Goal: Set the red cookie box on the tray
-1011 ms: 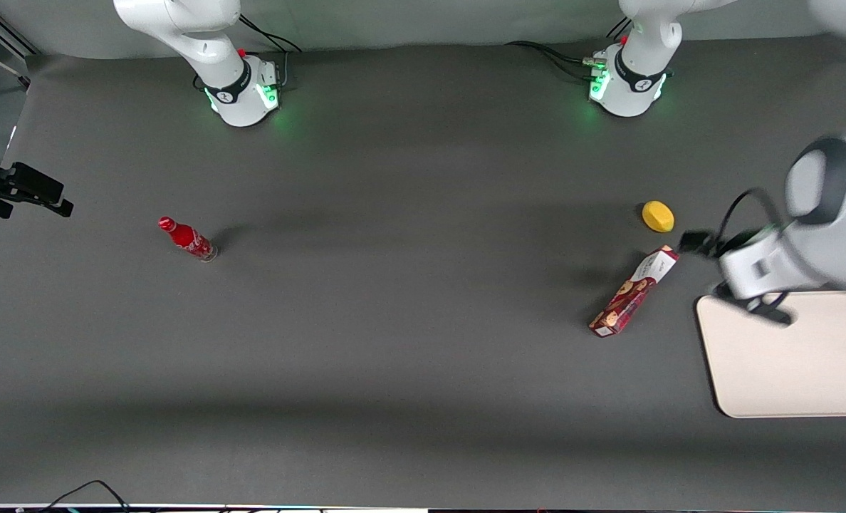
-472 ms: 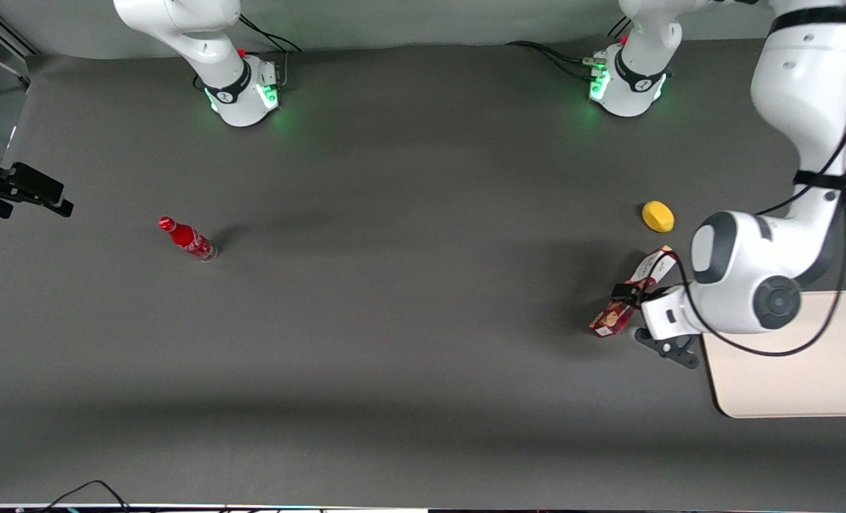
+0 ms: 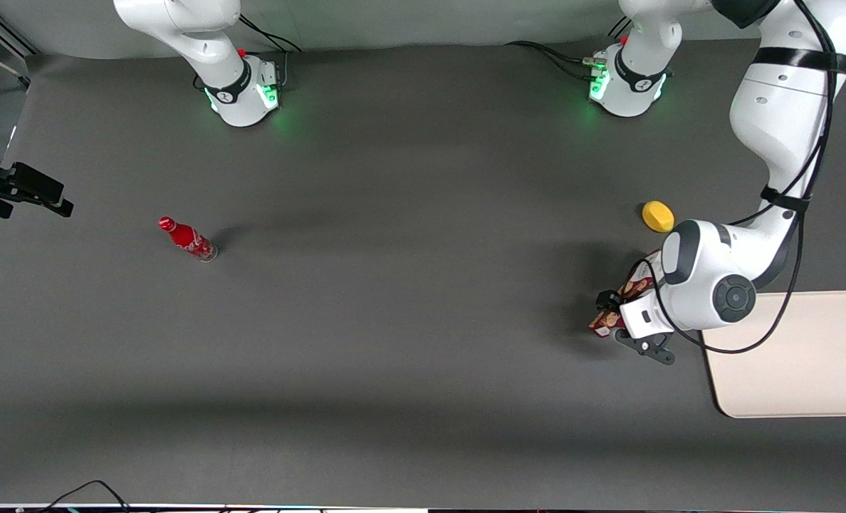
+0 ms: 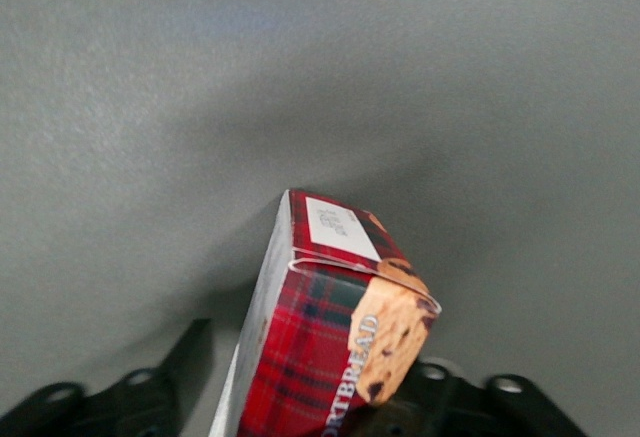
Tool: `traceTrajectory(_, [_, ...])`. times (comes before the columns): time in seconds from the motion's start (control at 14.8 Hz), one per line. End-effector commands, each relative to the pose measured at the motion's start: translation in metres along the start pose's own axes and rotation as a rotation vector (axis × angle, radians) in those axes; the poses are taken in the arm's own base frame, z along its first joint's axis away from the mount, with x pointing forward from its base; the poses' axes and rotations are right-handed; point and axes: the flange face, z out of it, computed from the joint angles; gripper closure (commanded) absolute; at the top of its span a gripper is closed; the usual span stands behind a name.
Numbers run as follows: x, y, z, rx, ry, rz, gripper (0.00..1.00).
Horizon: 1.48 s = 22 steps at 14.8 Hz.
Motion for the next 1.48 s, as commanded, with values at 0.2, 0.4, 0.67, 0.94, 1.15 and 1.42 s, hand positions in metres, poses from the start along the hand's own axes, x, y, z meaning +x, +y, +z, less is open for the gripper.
traceTrajectory(0.2, [0.007,0.006,-0.023,0.015,0.022,-0.096,1.00])
traceTrajectory(0.4, [0.016,0.005,-0.081,0.010,-0.020,-0.168,1.00])
traceTrajectory(0.67, [0.019,0.006,-0.212,0.011,-0.082,-0.316,1.00])
traceTrajectory(0.94, [-0.017,-0.007,-0.311,0.039,-0.127,-0.396,1.00])
traceTrajectory(1.15, [-0.063,-0.067,-0.366,0.093,-0.118,-0.532,1.00])
traceTrajectory(1.42, [-0.118,-0.157,-0.394,0.164,-0.089,-0.553,1.00])
